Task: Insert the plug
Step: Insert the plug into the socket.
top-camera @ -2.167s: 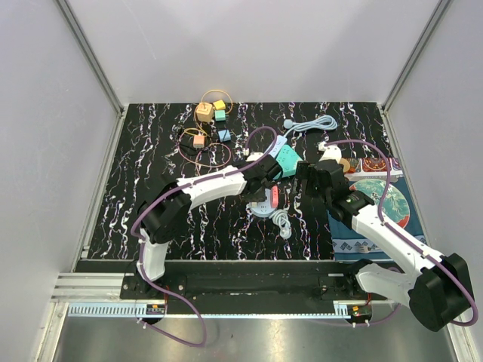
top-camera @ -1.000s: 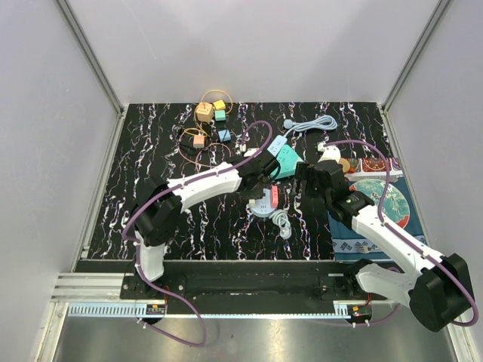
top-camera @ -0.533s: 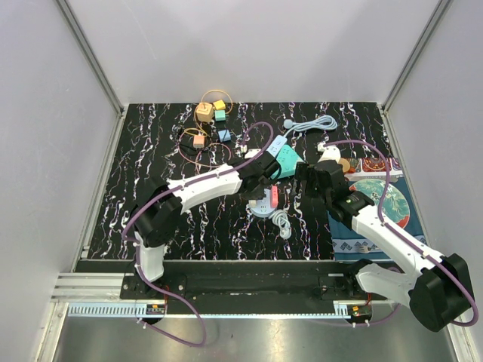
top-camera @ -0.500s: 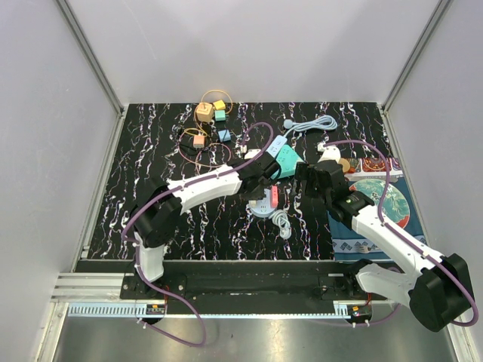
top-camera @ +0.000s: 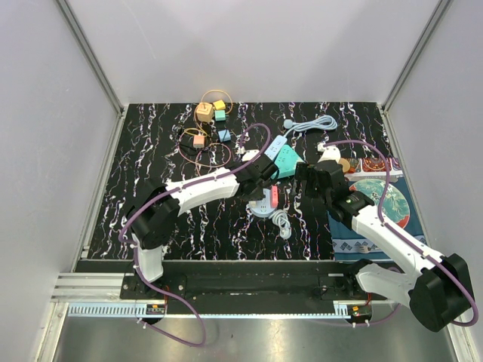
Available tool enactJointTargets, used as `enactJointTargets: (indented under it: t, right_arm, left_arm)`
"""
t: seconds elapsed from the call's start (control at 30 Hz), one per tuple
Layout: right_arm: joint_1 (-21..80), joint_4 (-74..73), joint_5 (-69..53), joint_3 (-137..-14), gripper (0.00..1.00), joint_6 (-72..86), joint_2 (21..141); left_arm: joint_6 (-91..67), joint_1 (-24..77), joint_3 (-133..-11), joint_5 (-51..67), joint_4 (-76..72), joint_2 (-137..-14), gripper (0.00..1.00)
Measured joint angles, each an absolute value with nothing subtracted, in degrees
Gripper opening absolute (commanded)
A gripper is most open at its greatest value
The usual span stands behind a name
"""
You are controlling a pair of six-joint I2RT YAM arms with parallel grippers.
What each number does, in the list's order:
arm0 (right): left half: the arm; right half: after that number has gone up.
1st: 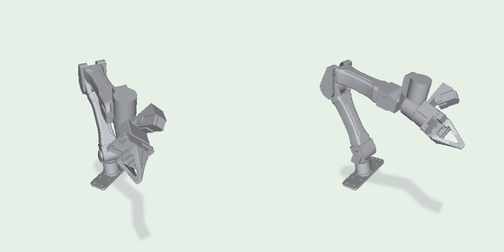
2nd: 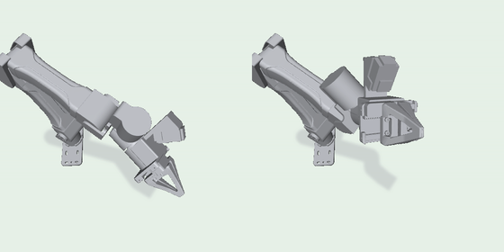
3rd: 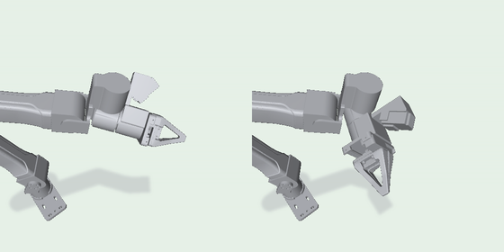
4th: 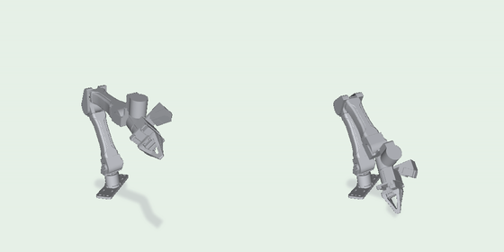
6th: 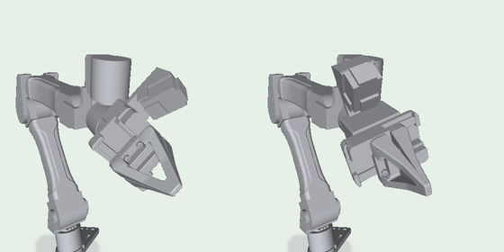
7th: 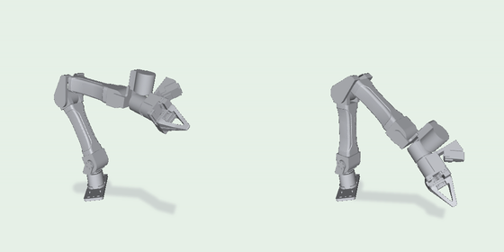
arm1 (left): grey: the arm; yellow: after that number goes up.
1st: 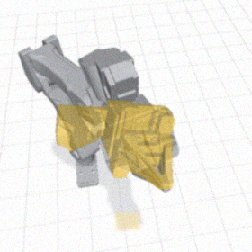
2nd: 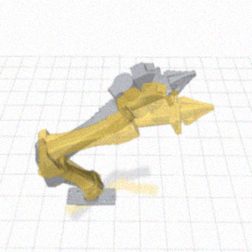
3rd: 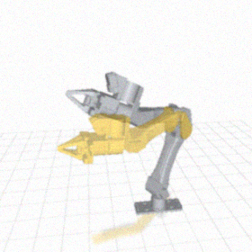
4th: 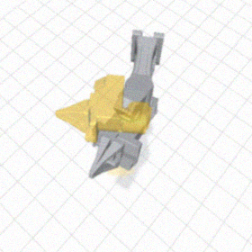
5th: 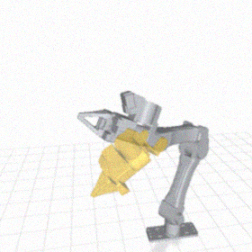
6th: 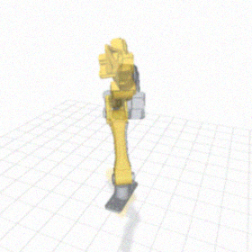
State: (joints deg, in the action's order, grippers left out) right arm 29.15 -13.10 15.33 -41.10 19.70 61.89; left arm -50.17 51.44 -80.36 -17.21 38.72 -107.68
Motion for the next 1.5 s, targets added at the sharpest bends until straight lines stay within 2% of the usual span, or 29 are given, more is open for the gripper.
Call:
enactJointTargets:
  t: [0.1,0.13,0.17,0.3,0.6,0.67,0.7,0.73,0.8,0.83,1.03,1.2,1.37,1.5]
  right_arm:
    - [29.15,-13.08,15.31,-41.08,1.0,19.68,61.87]
    - [29.15,-13.08,15.31,-41.08,1.0,19.68,61.87]
    - [29.15,-13.08,15.31,-41.08,1.0,19.68,61.87]
    - [29.15,-13.08,15.31,-41.08,1.0,19.68,61.87]
    - [29.17,-13.04,14.26,-41.08,1.0,19.64,61.87]
    - [29.19,-12.93,14.04,-41.08,1.0,19.64,61.87]
    - [29.19,-12.86,14.0,-41.08,1.0,19.64,61.87]
    - [29.19,-12.8,13.98,-41.06,1.0,19.62,61.87]
    - [29.19,-12.73,13.93,-41.06,1.0,19.57,61.87]
    - [29.19,-12.71,13.91,-41.06,1.0,19.53,61.87]
    - [29.19,-12.71,13.69,-41.06,1.0,19.25,61.87]
    - [29.23,-12.67,12.29,-41.06,1.0,18.98,62.02]
    - [29.23,-12.05,11.6,-41.08,1.0,18.57,63.42]
    - [29.26,-11.84,11.16,-41.08,1.0,18.13,64.47]
  left_arm:
    - [-50.26,51.35,-80.23,-17.21,38.48,-107.61,0.01]
    - [-50.33,51.33,-80.2,-17.21,38.44,-107.61,0.04]
    - [-50.43,51.29,-80.2,-17.21,38.44,-107.59,0.13]
    - [-50.48,51.29,-80.23,-17.21,38.48,-107.44,0.32]
    - [-50.92,51.27,-80.23,-16.36,41.85,-107.53,0.51]
    - [-50.83,51.13,-80.23,-16.34,42.13,-107.46,0.65]
    - [-51.03,51.03,-80.23,-16.29,42.22,-107.37,0.67]
    - [-50.94,50.96,-80.23,-16.29,42.3,-107.2,0.77]
    - [-50.94,50.81,-80.2,-16.23,42.3,-106.59,0.82]
    - [-50.96,50.65,-80.18,-16.12,42.26,-106.04,0.89]
    - [-50.41,48.01,-79.4,-15.4,40.75,-98.24,0.9]
    - [-46.65,38.61,-79.09,-15.57,39.55,-91.94,0.86]
    - [-41.17,27.55,-79.07,-15.97,37.93,-92.55,0.84]
    - [-36.32,20.38,-80.55,-16.34,36.25,-98.15,0.81]
